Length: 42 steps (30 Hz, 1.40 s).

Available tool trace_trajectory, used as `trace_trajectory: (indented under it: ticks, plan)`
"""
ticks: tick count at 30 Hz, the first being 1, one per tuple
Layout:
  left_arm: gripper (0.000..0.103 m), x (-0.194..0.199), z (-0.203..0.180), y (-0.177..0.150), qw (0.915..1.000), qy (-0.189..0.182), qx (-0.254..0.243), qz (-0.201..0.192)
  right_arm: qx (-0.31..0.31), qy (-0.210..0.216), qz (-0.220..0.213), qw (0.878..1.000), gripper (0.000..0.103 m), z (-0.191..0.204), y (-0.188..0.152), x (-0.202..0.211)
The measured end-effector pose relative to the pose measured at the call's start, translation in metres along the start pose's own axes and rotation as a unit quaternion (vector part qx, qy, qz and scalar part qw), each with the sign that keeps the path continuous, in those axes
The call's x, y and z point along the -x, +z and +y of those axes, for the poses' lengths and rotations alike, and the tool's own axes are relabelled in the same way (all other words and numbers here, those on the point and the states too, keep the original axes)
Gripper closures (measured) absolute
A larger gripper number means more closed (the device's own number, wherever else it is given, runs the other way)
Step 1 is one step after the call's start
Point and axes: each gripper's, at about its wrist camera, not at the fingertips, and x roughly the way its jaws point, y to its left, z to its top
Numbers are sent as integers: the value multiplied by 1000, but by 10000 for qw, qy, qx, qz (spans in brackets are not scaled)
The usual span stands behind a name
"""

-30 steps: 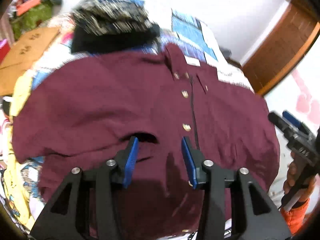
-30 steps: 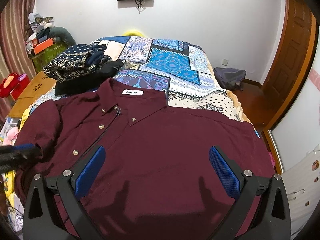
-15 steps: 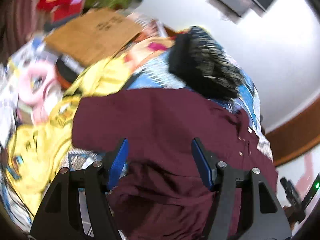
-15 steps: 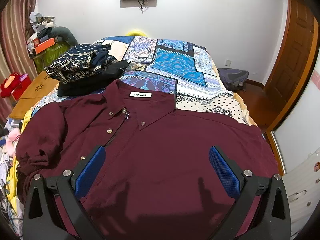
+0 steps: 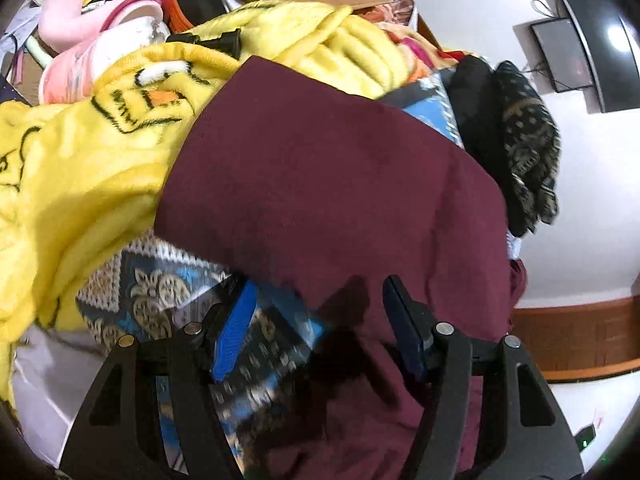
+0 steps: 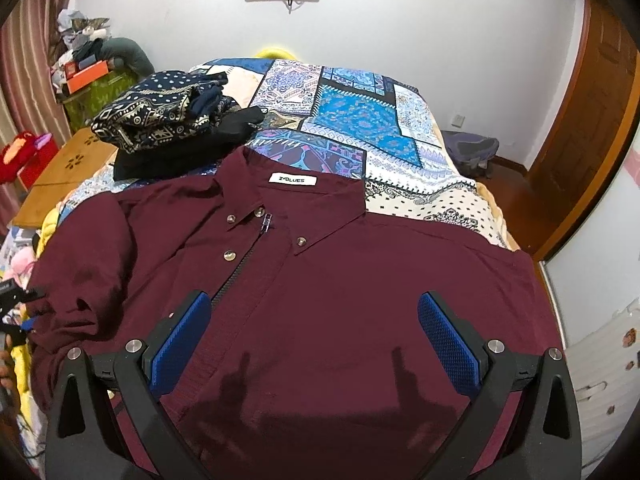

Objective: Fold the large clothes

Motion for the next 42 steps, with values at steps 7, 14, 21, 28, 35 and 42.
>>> trace_trajectory:
  ticks: [7, 14, 21, 28, 35, 42]
  plan:
    - [78, -8, -24, 16, 9983, 280, -379, -353, -124, -12, 42, 9999, 0, -7, -1, 0]
    - [97, 24, -110, 12, 9805, 470, -1686, -898, -238, 2, -31, 9997, 0, -22, -4, 5]
    - [98, 79, -243, -22, 9354, -152, -3136, -1627, -382, 5, -176, 9991, 0, -46, -7, 11]
    - [99, 88, -367, -85, 8828, -995, -4352, -1462, -515, -81, -333, 9981, 0, -79, -12, 21]
    - [99, 38, -435, -158, 8483, -1348, -5086, -590, -721, -159, -420, 9964, 0, -114, -17, 31]
    - [99, -33, -447, -241, 8166, -1149, -5642, 407, -1099, -184, -310, 9933, 0, -144, -31, 32]
